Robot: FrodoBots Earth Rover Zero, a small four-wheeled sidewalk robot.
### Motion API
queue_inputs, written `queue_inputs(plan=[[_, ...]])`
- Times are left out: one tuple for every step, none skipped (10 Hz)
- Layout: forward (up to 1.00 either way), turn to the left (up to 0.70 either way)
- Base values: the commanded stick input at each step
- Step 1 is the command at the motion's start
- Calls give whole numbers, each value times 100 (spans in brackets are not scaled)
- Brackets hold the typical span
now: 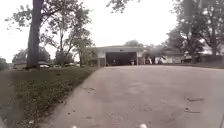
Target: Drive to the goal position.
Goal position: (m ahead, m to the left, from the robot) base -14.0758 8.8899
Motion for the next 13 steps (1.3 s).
queue_inputs(plan=[[0, 0], [0, 0], [0, 0], [0, 0], [4, 0], [1, 0], [3, 0], [4, 0], [4, 0], [4, 0], [4, 0], [4, 0], [4, 0]])
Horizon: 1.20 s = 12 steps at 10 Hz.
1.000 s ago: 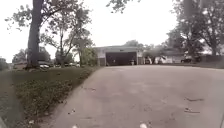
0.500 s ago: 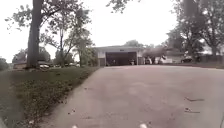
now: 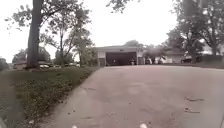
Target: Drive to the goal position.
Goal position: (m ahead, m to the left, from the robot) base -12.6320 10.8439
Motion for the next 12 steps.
queue_inputs(plan=[[4, 0], [4, 0], [1, 0], [-5, 0], [-23, 0], [-67, 0], [-67, 0], [-58, 0], [-40, 0], [0, 0], [0, 0], [0, 0]])
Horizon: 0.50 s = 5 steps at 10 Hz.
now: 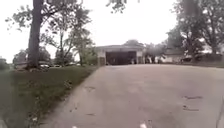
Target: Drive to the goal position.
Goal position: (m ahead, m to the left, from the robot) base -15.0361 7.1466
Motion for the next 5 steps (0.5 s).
queue_inputs(plan=[[0, 0], [0, 0], [0, 0], [0, 0], [0, 0]])
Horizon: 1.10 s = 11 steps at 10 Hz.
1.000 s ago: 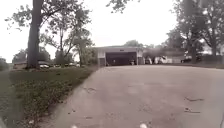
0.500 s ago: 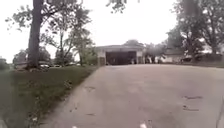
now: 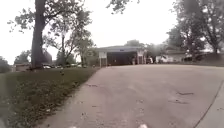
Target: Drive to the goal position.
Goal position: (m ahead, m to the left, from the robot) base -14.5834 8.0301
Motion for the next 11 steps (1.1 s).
queue_inputs(plan=[[0, 0], [4, 0], [4, -64], [4, -68], [4, -70], [4, -70], [5, -70], [4, -70], [4, -70], [4, -70], [4, -70]])
